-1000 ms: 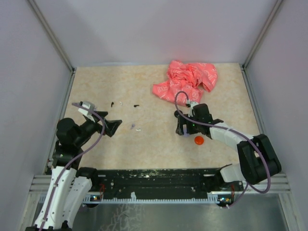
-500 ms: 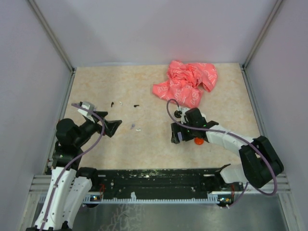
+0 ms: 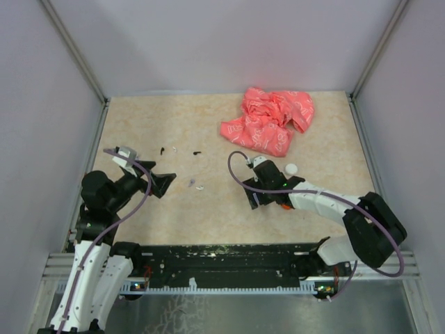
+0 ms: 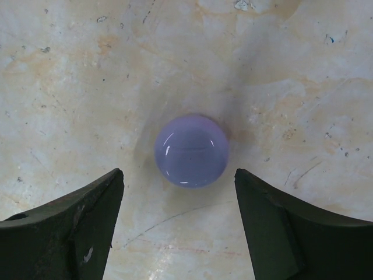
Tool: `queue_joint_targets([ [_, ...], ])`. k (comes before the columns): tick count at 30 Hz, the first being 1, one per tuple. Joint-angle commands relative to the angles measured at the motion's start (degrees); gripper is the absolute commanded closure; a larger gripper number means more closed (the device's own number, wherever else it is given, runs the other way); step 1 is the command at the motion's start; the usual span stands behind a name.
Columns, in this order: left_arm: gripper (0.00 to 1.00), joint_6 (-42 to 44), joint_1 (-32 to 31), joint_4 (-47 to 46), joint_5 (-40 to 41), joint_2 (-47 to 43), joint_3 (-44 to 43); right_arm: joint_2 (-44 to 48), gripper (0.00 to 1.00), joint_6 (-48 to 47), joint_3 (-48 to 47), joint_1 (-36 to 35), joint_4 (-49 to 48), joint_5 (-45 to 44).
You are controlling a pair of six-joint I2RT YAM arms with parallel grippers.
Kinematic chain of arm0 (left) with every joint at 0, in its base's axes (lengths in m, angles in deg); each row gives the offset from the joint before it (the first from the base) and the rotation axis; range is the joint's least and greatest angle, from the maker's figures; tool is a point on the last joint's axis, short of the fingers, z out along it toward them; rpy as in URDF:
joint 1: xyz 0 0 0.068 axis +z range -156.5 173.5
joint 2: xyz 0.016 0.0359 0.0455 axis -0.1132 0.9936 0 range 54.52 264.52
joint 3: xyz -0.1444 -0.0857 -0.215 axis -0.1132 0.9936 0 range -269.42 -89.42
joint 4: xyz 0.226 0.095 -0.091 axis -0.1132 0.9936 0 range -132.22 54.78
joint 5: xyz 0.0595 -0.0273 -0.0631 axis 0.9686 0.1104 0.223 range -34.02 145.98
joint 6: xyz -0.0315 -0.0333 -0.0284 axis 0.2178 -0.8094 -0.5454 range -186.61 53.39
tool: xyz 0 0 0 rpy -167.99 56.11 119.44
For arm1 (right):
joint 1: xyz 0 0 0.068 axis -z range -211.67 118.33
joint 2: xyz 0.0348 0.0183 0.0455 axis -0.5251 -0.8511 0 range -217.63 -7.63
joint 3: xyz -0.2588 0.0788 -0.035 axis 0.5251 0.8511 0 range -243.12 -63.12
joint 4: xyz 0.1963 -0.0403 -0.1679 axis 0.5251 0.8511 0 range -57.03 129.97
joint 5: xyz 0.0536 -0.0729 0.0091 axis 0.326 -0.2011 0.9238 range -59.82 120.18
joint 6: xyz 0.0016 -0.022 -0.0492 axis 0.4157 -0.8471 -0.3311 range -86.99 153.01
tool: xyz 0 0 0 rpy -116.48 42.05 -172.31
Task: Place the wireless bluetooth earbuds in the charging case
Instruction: Pick up the charging case at the center of the board.
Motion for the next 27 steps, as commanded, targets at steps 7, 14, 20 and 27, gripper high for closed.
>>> queue_joint_targets([
  [7, 0.00, -0.12, 0.46, -1.52, -1.90, 0.53, -1.44, -5.46, 0.32, 0.07, -4.63, -3.80, -3.03, -6.52],
  [14, 0.00, -0.75, 0.41, -2.07, -2.75, 0.79, -1.11, -6.77, 0.39, 1.21, -4.60, -4.81, -2.47, -7.72],
  [20, 0.01, -3.17, 0.54, -3.52, -4.97, 1.79, -0.53, -7.19, 0.40, 1.44, -4.05, -5.16, -2.74, -7.50],
  [27, 0.05, -6.75, 0.44, -3.88, -9.89, 6.42, -0.37, -6.77, 0.42, 0.49, -4.06, -6.08, -2.71, -6.99],
])
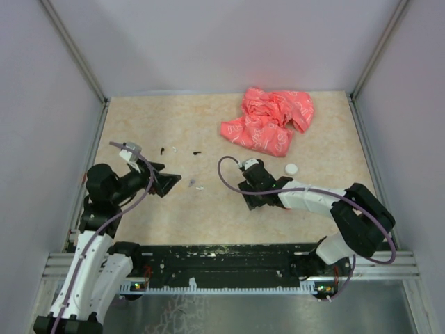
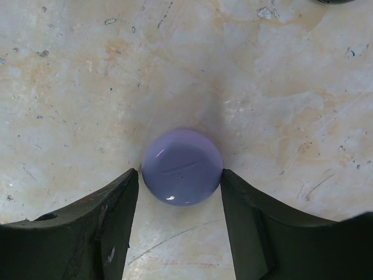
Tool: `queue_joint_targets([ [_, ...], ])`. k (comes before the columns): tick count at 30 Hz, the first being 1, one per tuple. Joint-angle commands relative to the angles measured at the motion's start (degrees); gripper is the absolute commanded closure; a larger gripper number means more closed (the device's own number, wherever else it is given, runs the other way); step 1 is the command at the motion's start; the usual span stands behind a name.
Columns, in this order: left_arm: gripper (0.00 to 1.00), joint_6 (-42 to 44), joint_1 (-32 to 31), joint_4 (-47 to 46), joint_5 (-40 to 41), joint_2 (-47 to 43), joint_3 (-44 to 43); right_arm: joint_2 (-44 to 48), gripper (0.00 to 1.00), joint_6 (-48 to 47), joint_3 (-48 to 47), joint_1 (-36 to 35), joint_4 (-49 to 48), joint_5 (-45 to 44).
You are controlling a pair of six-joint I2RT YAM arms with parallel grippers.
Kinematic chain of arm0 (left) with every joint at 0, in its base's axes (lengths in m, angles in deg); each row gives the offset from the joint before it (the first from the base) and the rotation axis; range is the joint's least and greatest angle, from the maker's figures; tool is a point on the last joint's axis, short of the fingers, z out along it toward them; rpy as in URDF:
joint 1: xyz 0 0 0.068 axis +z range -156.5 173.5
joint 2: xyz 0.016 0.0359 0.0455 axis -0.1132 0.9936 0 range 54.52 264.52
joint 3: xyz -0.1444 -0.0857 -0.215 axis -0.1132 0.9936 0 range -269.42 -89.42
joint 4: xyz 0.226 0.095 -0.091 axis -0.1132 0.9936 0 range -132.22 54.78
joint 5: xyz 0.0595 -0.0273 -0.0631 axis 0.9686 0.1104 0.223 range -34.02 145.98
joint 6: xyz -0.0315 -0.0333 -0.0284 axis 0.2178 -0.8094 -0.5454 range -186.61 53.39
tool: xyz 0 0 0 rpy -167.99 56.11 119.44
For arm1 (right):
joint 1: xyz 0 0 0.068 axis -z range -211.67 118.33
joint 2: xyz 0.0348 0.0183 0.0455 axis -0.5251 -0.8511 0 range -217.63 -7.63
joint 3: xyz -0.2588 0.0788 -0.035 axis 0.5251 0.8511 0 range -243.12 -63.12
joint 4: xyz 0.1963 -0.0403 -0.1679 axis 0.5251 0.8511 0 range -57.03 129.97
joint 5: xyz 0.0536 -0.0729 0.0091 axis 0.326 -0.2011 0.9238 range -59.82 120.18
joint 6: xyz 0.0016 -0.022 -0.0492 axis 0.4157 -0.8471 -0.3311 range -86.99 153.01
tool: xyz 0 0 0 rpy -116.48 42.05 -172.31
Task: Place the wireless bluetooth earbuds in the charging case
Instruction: Pick up the charging case at the center of the board.
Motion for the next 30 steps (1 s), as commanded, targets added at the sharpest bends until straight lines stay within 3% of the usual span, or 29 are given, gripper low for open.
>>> queue_joint_targets([
  [1, 0.06, -3.71, 0.37, -2.37, -5.22, 2.87, -0.03, 0.01, 0.41, -0.30, -1.58, -1.10, -1.34, -0.60],
  [11, 0.10, -9.03, -0.83, -5.81, -10.12, 8.12, 1.98, 0.79, 0.26, -2.29, -2.54, -1.32, 0.91, -0.45],
  [21, 0.13, -12.74, -8.57, -7.62, -4.20, 13.09, 3.83, -2.14, 0.25, -5.71, -5.00, -1.32, 2.24, 2.64],
  [30, 0.14, -15.28, -15.32, -12.43, 0.93, 17.60, 5.46, -2.89, 0.31, -6.17, -4.74, -1.33, 3.02, 5.88],
])
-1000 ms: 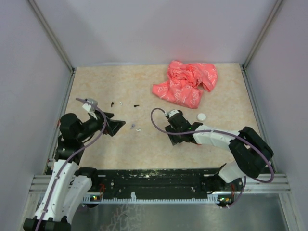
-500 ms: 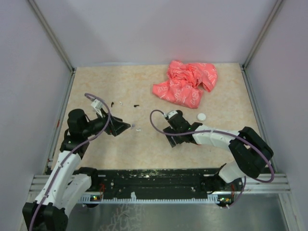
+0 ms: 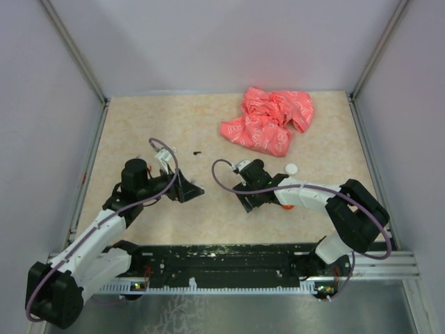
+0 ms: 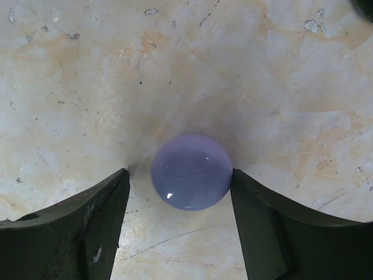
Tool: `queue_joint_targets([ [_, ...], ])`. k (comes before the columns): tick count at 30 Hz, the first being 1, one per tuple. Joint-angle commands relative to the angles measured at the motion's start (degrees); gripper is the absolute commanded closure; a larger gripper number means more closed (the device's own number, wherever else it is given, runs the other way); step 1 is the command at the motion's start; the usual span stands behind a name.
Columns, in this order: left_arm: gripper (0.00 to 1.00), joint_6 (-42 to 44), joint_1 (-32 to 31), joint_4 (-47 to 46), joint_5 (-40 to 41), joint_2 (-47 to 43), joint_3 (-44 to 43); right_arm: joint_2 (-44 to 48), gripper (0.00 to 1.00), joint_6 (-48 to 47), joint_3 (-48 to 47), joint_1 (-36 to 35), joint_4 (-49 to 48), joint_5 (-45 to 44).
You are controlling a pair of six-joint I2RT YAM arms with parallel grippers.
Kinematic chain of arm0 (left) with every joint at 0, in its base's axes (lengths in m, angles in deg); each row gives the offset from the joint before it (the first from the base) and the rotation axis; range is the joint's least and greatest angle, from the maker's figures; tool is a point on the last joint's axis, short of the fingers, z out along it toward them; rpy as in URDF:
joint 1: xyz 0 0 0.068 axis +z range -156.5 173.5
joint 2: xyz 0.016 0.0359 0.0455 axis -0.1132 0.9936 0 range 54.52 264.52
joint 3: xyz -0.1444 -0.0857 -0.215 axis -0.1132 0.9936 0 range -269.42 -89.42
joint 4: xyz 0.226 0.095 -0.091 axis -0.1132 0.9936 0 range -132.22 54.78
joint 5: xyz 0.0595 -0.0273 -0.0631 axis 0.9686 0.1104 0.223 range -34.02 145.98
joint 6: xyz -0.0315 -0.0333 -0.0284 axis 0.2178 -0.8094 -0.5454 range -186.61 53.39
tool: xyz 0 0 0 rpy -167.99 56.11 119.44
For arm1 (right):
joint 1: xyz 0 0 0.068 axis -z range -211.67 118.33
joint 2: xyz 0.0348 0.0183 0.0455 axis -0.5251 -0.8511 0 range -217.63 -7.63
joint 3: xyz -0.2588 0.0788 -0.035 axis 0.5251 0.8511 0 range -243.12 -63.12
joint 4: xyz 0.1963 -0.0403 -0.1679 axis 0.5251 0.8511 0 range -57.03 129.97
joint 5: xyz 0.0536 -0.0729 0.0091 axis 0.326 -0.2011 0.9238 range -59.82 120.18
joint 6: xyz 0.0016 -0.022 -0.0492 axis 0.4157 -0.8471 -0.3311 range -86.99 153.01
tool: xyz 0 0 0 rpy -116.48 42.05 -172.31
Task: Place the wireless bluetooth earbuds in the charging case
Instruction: Pick up the charging case at the center of the board.
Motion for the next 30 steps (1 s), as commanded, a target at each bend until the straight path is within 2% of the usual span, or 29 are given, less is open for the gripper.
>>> queue_joint_targets([
  [1, 0.14, -1.33, -1.11, -4.06, 2.79, 1.41, 0.32, -0.11, 0.32, -0.96, -1.63, -0.69, 0.40, 2.38],
  [8, 0.15, -3.14, -2.15, -7.89, 3.34, 4.10, 1.79, -0.10, 0.38, -0.24, -1.11, -0.69, -0.40, 2.81],
  [14, 0.18, -4.29, -3.29, -10.70, 2.68, 7.90, 1.82, 1.54, 0.49, 0.32, 0.26, -0.78, -2.19, 2.74],
  [22, 0.21, -6.43, -5.42, -14.61, 2.90, 10.70, 1.51, 10.49, 0.54, 0.27, 3.26, -2.31, -7.17, -0.13],
  [30, 0.23, -8.15, -10.10, -18.17, 3.69, 14.17, -0.73, 20.15, 0.56, -1.60, 7.53, -7.18, -15.81, -3.99],
])
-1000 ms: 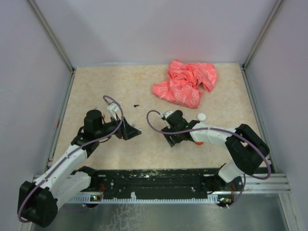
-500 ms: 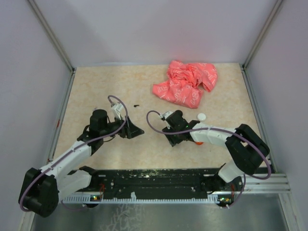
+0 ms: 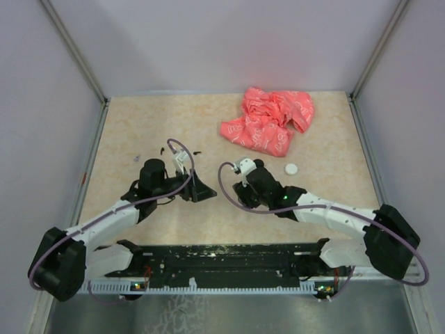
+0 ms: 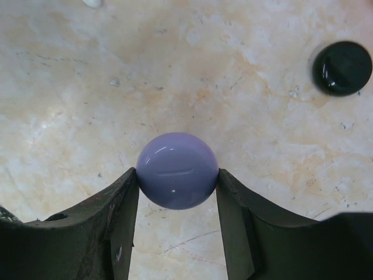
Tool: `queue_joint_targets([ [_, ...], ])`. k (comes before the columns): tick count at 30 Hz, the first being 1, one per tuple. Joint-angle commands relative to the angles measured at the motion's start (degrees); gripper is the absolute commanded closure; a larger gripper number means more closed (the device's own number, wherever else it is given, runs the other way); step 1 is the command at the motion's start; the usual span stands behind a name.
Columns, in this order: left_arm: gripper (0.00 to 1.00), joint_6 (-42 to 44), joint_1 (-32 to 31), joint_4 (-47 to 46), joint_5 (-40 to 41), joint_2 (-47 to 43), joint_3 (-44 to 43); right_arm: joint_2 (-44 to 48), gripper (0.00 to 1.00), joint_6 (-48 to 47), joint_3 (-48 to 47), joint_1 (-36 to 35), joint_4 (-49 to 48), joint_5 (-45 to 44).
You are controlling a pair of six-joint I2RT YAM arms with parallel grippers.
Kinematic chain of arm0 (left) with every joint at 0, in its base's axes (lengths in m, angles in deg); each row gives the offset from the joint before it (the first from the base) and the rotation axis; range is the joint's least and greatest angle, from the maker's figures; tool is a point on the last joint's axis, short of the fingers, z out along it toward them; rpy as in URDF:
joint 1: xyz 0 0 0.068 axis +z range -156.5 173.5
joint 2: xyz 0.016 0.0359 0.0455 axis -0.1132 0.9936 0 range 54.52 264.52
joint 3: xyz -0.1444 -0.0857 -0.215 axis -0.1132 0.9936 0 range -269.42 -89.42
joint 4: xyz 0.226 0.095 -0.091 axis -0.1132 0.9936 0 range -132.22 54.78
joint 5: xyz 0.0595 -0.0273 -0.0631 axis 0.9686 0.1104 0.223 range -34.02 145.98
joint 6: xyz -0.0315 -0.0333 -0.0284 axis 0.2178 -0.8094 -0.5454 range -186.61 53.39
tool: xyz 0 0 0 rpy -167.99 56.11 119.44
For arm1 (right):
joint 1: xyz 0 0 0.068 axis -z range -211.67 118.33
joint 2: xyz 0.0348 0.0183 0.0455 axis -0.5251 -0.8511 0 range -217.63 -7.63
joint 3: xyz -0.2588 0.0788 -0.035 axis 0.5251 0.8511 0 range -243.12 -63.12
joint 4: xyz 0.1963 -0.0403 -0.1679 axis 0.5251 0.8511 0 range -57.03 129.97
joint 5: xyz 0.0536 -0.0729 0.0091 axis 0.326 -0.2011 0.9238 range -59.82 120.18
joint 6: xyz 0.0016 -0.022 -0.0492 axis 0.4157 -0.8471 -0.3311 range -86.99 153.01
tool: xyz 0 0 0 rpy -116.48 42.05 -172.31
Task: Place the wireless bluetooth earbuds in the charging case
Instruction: Pick up the charging case at the center of the board.
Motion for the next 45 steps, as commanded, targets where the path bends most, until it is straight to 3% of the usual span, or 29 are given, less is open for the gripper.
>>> queue_joint_targets([
  [1, 0.23, -1.44, -2.67, -4.61, 0.52, 1.74, -2.50, 6.32, 0.56, -1.53, 2.24, -2.90, -9.29, -3.41],
  [11, 0.26, -2.71, -7.45, -6.77, 2.44, 3.21, -5.25, 15.81, 0.56, -5.08, 9.71, -4.89, -22.95, -1.55],
  [28, 0.39, -2.24, -11.50, -6.26, 4.95, 9.22, -11.00, 16.08, 0.57, -8.12, 12.46, -6.72, -30.13, -0.35],
  [39, 0.55, -1.13, -12.73, -5.98, 4.75, 12.23, -12.27, 14.68, 0.57, -8.17, 13.19, -6.87, -33.36, -0.23],
  [45, 0.73, -0.44, -12.78, -6.07, 4.38, 12.35, -12.56, 14.36, 0.55, -8.28, 13.77, -6.82, -34.59, -0.03],
])
